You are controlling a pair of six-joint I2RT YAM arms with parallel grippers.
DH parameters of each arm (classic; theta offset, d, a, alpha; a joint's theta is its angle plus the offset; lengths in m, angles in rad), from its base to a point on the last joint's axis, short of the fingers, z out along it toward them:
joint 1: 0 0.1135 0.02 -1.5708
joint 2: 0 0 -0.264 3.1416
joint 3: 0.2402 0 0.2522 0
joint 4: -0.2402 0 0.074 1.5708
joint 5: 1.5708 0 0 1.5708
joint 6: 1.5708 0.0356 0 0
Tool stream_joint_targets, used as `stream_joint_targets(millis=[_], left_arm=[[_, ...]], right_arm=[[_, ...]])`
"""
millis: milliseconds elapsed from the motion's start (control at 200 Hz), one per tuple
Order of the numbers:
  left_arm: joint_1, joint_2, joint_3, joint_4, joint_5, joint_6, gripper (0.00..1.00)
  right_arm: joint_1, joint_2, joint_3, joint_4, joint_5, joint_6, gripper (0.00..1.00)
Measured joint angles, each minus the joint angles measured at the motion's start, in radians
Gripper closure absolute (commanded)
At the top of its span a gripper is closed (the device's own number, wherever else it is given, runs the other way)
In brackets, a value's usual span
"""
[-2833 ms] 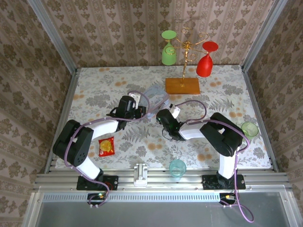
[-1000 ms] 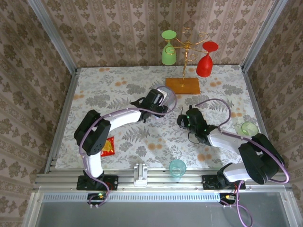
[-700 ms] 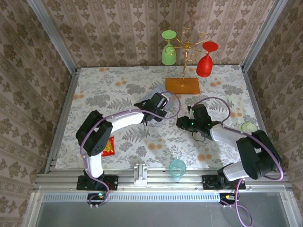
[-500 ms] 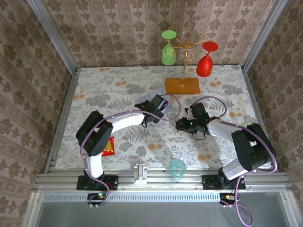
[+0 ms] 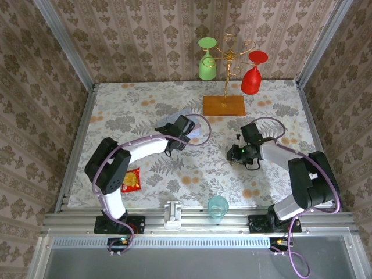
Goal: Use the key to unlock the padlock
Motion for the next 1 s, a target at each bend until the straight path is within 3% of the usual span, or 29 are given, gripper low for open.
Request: stream_joint_targets(millis=[270,410,705,1000], left_arm=[[-0.004,-0.026,-0.017,-0.009,0.019,0.0,0.25],[-0.01,-0.039,-0.02,-0.02,0.037,-0.001,0.24],[-0.011,-0.045,-0.026,-0.035,0.029,-0.001,0.24],[0.018,-0.025,-0.033,-0.014,-0.021,0.006,0.24]], right_arm=[[-0.026,0.021,0.005,-0.009,-0.017,0.001,0.88],[0.03,0.036,0.06,-0.1,0.098,-0.032,0.86],[0.171,0.149,0.207,-0.274,0.351,-0.052,0.71],[0.195,0.181,0.244,-0.31,0.438,-0.048,0.65]])
